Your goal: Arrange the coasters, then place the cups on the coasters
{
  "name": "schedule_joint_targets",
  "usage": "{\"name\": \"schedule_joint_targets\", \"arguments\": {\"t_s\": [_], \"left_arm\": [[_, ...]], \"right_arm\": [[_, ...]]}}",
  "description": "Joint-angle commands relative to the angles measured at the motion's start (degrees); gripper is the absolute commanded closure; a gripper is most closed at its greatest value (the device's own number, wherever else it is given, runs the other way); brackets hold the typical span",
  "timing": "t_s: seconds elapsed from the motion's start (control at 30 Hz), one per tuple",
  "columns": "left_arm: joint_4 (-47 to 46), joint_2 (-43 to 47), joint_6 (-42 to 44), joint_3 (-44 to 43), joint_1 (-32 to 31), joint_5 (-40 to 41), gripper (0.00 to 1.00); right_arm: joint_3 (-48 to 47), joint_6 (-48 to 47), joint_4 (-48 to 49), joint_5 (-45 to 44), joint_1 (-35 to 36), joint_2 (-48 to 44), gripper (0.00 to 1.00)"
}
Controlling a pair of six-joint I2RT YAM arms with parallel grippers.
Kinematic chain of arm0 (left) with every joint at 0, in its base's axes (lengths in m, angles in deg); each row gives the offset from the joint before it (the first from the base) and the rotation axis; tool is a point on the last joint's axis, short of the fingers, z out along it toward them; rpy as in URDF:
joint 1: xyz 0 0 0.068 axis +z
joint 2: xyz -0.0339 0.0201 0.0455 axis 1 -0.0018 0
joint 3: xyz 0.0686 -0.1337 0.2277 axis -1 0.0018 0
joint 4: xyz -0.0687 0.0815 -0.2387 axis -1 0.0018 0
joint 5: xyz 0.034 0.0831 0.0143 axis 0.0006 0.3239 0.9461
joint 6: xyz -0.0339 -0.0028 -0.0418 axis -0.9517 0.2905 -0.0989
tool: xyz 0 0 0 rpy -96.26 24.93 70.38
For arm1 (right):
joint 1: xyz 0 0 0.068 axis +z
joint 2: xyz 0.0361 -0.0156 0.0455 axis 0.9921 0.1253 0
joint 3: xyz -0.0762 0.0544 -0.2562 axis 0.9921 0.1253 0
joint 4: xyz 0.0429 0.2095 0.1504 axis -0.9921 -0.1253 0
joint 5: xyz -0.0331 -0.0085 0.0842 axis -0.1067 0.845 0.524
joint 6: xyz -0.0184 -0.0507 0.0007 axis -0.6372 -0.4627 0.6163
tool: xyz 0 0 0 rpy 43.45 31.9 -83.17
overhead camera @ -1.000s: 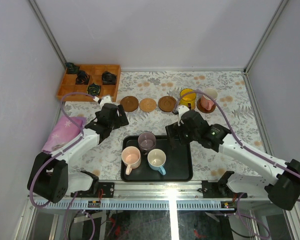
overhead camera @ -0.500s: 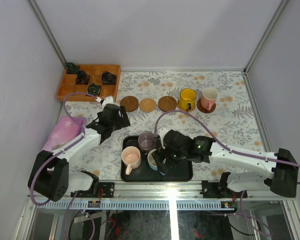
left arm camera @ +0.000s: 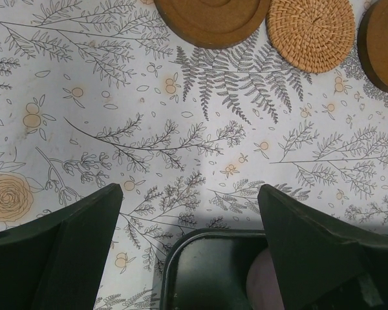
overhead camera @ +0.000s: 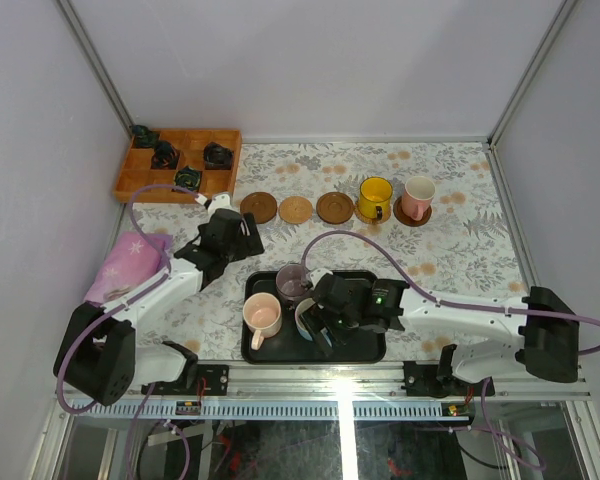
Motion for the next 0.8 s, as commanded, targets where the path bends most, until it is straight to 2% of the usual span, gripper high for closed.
{"name": "schedule_joint_targets", "arguments": {"t_s": [0.0,0.17,0.23,0.3,0.33,0.37,0.47,0.57,0.77], "left_arm": [[0.0,1.0,-0.1,0.0,-1.0,1.7,0.14],[0.1,1.2,-0.1,0.0,-1.5,2.3,0.14],[0.2,1.4,-0.1,0.0,-1.6,2.5,0.14],[0.4,1.6,0.0,0.1,-1.7,2.6,0.13],[0.5,1.7,0.1,0.0,-1.8,2.6,0.14],[0.6,1.7,0.1,0.0,-1.9,2.8,0.14],[0.8,1.8,0.2,-0.1,-2.0,3.1,0.14],[0.9,1.8,0.2,-0.2,-2.0,3.2,0.14],[1.3,2.3,0.2,0.0,-2.3,3.8,0.14]], "right_arm": [[-1.2,2.5,-0.6,-2.3,0.9,2.2,0.19],[-2.1,2.9,-1.1,-3.1,1.1,3.8,0.26],[-2.7,3.0,-1.2,-3.4,1.1,4.2,0.32],[-3.1,2.8,-1.3,-3.6,1.2,4.3,0.48],[-3.2,2.7,-1.5,-3.7,1.3,4.3,0.61],[-3.5,2.7,-1.6,-3.8,1.4,4.3,0.68],[-3.6,2.4,-2.1,-3.9,1.6,4.2,0.76],[-3.8,2.2,-2.8,-3.9,1.8,3.8,0.99],[-5.1,3.9,-7.9,-9.1,2.6,0.5,1.0]]}}
